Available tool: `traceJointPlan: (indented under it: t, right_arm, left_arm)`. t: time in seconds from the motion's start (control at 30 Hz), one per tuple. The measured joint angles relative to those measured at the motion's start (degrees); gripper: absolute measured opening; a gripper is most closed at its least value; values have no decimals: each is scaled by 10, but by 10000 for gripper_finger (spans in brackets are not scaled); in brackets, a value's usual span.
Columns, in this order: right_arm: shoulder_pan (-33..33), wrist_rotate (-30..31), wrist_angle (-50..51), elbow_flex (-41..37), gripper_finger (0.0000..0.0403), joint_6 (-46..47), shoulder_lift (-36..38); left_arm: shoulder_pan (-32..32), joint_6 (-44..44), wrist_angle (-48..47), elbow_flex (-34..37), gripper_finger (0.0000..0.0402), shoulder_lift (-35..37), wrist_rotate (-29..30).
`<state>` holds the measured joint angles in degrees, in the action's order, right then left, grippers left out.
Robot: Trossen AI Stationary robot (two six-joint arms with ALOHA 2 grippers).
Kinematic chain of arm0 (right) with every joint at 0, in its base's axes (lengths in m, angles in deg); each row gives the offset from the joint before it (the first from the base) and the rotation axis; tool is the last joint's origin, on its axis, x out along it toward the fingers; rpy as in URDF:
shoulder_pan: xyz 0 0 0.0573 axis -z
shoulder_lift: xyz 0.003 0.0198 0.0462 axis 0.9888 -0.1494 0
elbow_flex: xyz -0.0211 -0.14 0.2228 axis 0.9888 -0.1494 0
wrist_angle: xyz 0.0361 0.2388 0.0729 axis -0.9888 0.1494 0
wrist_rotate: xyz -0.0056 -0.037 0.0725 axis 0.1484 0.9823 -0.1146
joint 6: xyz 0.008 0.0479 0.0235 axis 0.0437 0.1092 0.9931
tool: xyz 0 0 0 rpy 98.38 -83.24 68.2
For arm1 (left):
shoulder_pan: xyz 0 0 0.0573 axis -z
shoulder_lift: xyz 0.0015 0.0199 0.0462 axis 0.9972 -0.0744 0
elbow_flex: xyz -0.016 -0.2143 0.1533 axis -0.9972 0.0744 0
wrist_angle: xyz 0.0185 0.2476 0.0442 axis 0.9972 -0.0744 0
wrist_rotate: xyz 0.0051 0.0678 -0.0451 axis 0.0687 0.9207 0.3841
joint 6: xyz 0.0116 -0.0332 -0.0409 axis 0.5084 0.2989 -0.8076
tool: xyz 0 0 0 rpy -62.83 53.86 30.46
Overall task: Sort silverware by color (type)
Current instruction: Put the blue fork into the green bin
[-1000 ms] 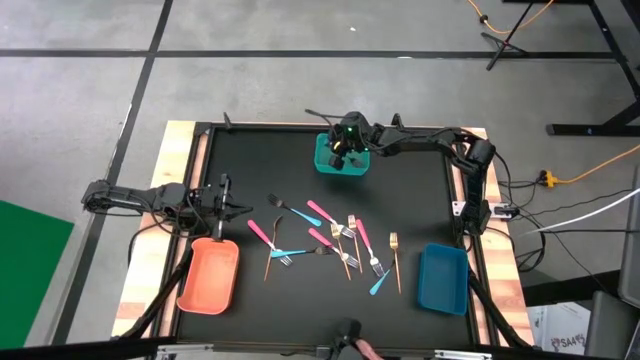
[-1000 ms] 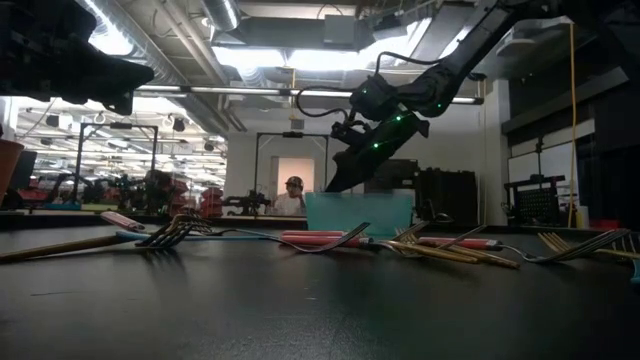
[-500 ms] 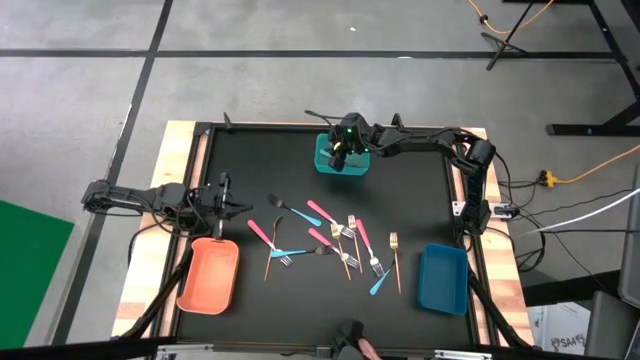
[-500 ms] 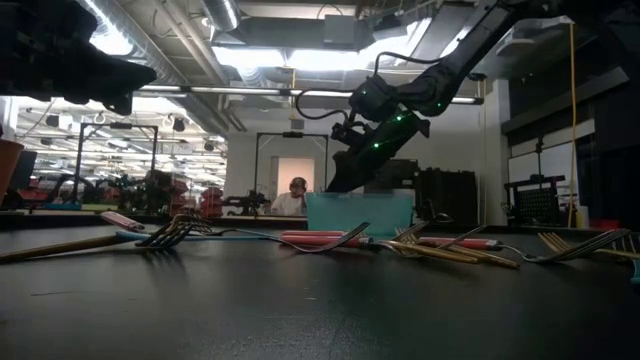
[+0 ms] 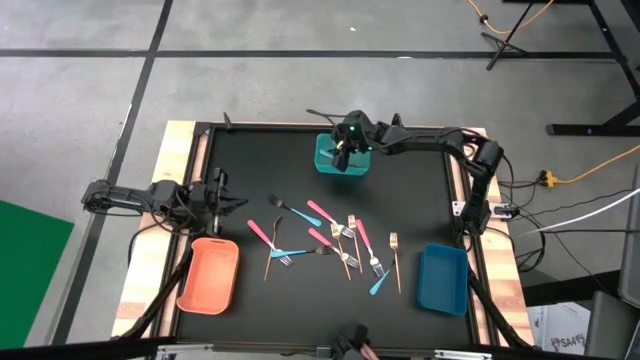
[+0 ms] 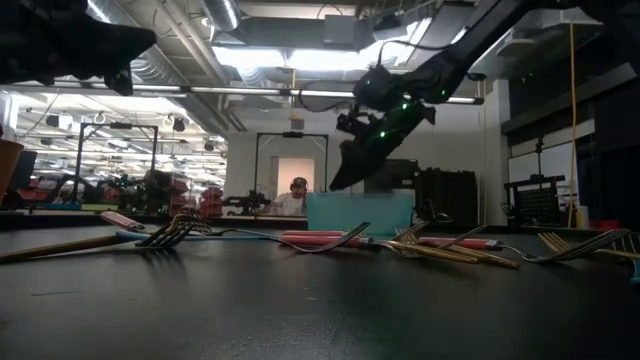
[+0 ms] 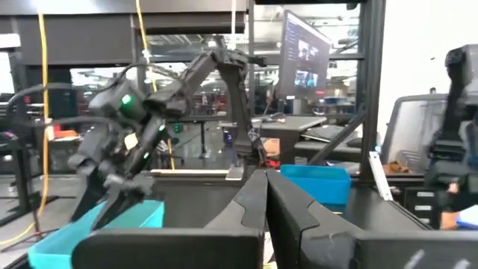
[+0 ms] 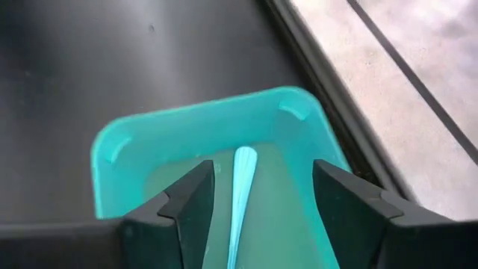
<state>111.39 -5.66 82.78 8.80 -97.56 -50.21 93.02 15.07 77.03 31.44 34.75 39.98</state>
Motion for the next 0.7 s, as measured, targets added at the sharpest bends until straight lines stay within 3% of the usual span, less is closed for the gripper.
traceJointPlan:
  t: [0.27,0.47,0.7]
  right_arm:
    - [-45,-72,6,0,212,0,73]
    - [-132,-130,8,0,212,0,82]
    - [-248,-128,6,0,211,-2,75]
  left_arm:
    - [0,0,-1,0,0,0,34]
    - [0,0,-3,0,0,0,35]
    - [0,0,-4,0,0,0,36]
